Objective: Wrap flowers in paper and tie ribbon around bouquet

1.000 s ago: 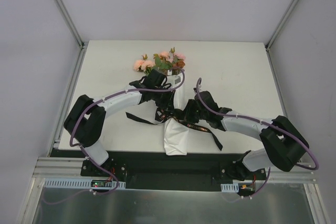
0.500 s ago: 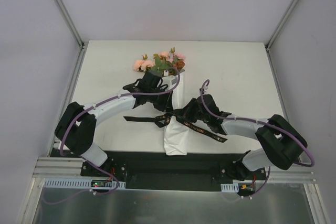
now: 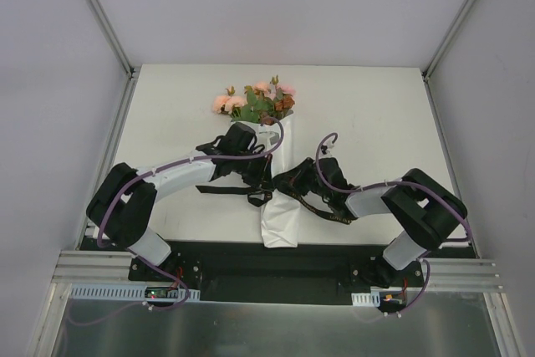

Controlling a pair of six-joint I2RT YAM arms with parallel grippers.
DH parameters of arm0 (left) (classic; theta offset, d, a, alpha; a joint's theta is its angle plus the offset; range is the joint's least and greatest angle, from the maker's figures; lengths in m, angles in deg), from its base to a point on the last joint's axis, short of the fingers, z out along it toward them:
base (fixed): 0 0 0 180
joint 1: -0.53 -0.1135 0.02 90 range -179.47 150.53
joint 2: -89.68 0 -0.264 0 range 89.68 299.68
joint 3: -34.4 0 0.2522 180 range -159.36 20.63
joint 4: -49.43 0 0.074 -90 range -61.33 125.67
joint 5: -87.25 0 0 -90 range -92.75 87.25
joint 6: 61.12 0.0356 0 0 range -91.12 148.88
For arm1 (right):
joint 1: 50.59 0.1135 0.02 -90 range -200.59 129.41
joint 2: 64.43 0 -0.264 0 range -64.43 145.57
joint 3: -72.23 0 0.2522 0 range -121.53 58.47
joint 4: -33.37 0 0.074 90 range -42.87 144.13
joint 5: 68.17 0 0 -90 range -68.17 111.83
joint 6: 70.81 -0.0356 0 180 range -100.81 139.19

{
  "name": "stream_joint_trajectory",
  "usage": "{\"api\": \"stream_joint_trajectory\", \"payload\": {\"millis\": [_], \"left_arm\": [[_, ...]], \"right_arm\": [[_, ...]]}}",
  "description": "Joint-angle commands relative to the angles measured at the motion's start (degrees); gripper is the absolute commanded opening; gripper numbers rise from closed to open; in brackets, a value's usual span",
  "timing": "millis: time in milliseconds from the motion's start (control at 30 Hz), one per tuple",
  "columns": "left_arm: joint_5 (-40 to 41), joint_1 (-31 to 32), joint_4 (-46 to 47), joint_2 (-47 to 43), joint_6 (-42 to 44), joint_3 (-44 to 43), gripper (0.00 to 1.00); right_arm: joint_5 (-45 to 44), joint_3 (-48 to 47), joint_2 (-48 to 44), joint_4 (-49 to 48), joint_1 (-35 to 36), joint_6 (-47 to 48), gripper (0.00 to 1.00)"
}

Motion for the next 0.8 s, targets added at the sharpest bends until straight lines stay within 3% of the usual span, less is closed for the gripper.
{"api": "stream_joint_trajectory", "payload": {"millis": [0,333,767], "left_arm": [[-2.07,1.20,3.25,-1.08,-1.90,2.19,0.00],[-0.58,1.29,5.27,-0.29,-3.05,4.21,0.00],[-0.75,1.29,6.41,-0.38,-3.49,5.09,0.00]], "right_arm": [[-1.53,0.38,1.94,-10.97,-0.23,-0.35,0.00],[2.34,0.90,1.06,-8.60,-0.93,2.55,0.01],[2.43,4.24,-8.07,3.96,0.12,5.36,0.25]]}}
